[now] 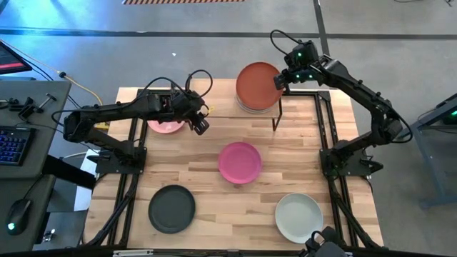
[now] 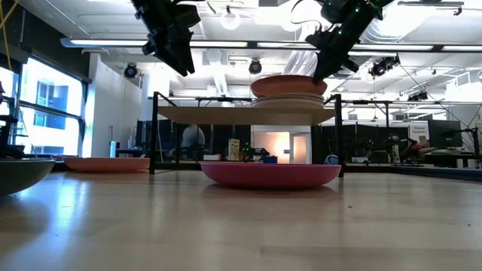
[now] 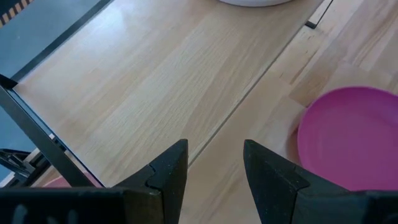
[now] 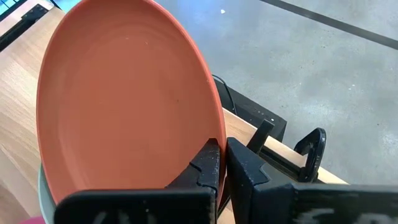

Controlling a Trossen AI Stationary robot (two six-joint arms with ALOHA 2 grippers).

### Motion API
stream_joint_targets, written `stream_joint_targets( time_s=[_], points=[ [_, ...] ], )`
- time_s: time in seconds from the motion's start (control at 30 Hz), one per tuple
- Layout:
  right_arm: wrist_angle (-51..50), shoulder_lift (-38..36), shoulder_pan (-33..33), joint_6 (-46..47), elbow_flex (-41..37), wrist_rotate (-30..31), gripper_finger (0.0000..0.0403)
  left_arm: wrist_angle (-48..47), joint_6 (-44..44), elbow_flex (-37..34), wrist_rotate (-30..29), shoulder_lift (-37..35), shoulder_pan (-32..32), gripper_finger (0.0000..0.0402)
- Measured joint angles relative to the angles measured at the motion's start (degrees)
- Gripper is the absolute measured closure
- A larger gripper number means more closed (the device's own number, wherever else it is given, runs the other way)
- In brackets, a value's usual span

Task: Place and stack plates onto a shelf
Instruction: Stack the orange plate on top of the gray plate on the shelf

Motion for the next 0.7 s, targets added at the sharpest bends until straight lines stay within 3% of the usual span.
stream_joint_targets(
  time_s=[0.53,0.7],
  points=[
    [-1.9,2.1,1.5,1.9,0.0,-0.7,0.0402,0.0,0.0,0.0,0.0,0.0,0.0,0.0254],
    [-2.3,2.9,1.5,1.9,0.0,2.2,0.0402,0.0,0.0,0.0,0.0,0.0,0.0,0.0254]
  ],
)
